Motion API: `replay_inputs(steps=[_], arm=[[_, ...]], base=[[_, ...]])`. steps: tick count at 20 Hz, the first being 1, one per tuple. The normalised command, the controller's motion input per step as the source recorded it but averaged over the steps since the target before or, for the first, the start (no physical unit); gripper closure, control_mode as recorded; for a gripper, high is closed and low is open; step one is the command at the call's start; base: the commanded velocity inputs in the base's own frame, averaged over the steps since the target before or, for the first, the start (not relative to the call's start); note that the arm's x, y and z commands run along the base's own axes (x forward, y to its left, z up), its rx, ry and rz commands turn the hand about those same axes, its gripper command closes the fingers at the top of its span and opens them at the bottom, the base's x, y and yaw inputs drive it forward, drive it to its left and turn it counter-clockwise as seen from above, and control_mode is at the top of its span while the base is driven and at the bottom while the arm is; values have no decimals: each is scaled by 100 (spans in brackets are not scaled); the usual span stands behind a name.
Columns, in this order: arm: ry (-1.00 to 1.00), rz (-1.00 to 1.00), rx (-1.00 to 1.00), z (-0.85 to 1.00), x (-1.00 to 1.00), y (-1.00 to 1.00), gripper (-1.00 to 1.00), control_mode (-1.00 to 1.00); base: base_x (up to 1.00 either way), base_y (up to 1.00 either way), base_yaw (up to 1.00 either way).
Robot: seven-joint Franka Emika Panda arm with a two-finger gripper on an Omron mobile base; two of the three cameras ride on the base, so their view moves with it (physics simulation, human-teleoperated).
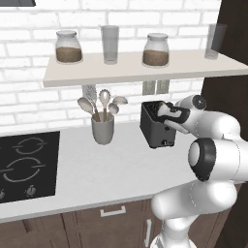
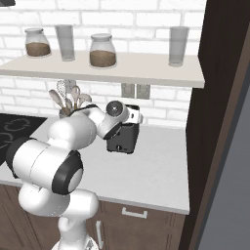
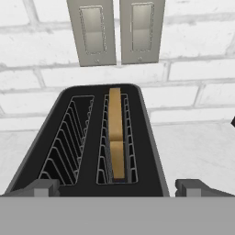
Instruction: Start the toaster. Once the lever pops up, take the bread to the plate on the dining counter.
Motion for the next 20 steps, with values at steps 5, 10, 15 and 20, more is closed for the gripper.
replay_inputs(steps=[5,10,15,20], arm=[[0,0,0,0,0,0,-100,-100],[0,0,0,0,0,0,-100,-100],[0,0,0,0,0,0,-100,-100],[0,0,0,0,0,0,-100,-100]], base=[[0,0,0],[0,0,0],[0,0,0],[0,0,0]])
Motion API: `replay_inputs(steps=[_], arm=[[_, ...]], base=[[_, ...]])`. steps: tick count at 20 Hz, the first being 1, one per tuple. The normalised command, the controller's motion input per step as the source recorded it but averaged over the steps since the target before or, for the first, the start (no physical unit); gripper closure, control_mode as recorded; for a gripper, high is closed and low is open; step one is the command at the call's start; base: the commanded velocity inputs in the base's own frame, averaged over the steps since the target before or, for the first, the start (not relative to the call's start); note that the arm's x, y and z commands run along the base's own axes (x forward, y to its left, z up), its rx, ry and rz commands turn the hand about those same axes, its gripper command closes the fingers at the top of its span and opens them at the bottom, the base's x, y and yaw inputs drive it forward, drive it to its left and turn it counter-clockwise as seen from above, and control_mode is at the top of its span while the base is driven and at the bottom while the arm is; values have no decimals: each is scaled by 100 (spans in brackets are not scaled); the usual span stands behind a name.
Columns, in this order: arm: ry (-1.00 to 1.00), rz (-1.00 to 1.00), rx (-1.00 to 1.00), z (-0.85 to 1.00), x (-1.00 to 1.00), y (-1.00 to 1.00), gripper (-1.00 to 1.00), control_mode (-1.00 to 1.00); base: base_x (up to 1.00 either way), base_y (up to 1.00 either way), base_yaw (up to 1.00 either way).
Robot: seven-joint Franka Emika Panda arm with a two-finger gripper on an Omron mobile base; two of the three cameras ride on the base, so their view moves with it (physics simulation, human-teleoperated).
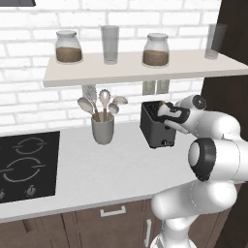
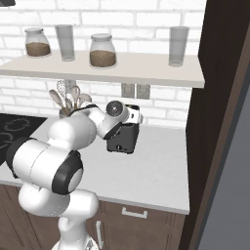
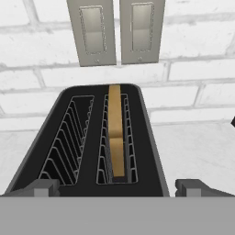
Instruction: Start the toaster. Once the lever pops up, take the bread to the plate on the dining counter.
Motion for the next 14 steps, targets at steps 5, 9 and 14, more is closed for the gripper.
replay_inputs(steps=[5,9,14], arm=[[0,0,0,0,0,0,-100,-100],[0,0,0,0,0,0,-100,-100],[0,0,0,0,0,0,-100,-100]], base=[[0,0,0],[0,0,0],[0,0,0]])
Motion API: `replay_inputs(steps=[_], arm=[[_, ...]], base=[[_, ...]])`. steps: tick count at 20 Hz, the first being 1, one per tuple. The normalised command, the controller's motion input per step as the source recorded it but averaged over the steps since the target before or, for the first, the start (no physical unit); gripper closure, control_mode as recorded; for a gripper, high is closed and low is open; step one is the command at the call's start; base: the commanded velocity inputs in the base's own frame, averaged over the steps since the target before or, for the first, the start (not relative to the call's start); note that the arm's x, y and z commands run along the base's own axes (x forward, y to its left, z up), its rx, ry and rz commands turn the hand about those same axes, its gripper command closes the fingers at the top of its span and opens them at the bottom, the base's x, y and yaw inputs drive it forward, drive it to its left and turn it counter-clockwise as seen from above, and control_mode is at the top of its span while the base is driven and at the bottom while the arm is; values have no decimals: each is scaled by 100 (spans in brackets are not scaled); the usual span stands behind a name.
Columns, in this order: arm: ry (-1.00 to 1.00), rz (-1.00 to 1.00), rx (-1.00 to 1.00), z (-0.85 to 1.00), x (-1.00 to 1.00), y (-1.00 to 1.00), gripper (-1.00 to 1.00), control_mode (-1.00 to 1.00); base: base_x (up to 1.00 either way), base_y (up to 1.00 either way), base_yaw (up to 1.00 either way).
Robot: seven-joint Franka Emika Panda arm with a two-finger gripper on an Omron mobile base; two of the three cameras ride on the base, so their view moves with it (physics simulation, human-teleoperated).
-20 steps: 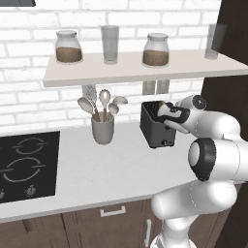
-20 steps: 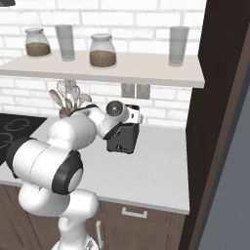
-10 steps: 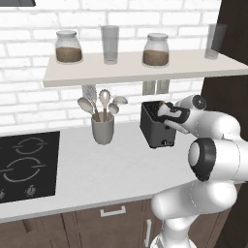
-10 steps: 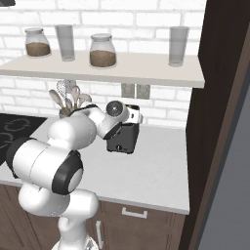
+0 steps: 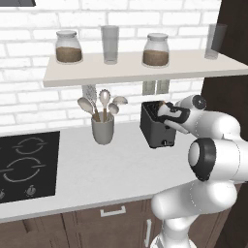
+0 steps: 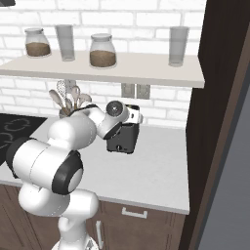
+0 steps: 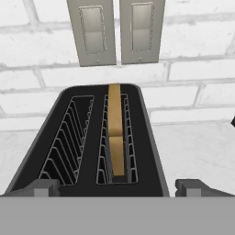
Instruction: Start the toaster. Once the lever pops up, take the bread to the plate on the dining counter.
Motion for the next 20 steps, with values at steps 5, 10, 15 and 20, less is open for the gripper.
replay_inputs(steps=[5,10,15,20], arm=[[0,0,0,0,0,0,-100,-100],[0,0,0,0,0,0,-100,-100],[0,0,0,0,0,0,-100,-100],[0,0,0,0,0,0,-100,-100]], base=[[0,0,0],[0,0,0],[0,0,0],[0,0,0]])
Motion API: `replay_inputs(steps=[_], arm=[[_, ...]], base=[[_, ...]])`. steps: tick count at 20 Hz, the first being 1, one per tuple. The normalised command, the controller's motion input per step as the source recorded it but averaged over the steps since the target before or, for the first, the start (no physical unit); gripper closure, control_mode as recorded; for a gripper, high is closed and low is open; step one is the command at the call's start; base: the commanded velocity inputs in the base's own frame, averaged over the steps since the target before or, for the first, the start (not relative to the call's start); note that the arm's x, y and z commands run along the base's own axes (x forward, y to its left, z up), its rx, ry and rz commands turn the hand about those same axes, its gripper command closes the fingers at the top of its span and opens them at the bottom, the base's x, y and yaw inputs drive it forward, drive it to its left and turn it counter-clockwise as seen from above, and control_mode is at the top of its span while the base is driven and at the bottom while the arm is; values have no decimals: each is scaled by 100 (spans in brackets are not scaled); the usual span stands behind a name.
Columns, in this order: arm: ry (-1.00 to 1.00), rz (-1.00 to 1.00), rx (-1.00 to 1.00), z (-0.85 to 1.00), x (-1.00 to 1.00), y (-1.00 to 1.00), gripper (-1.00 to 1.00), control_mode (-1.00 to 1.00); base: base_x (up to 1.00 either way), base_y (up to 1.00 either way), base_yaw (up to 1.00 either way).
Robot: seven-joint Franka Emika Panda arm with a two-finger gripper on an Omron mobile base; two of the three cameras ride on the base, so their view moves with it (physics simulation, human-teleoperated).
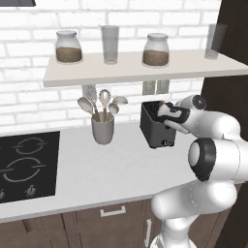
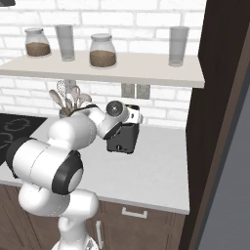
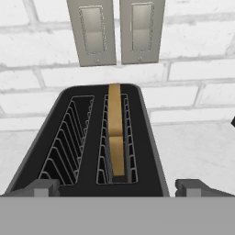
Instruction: Start the toaster. Once the lever pops up, take the bread to the plate on the dining counter.
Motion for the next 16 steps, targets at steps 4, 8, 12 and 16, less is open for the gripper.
replay_inputs(steps=[4,8,12,16], arm=[[0,0,0,0,0,0,-100,-100],[0,0,0,0,0,0,-100,-100],[0,0,0,0,1,0,-100,-100],[0,0,0,0,19,1,-100,-100]], base=[[0,0,0],[0,0,0],[0,0,0],[0,0,0]])
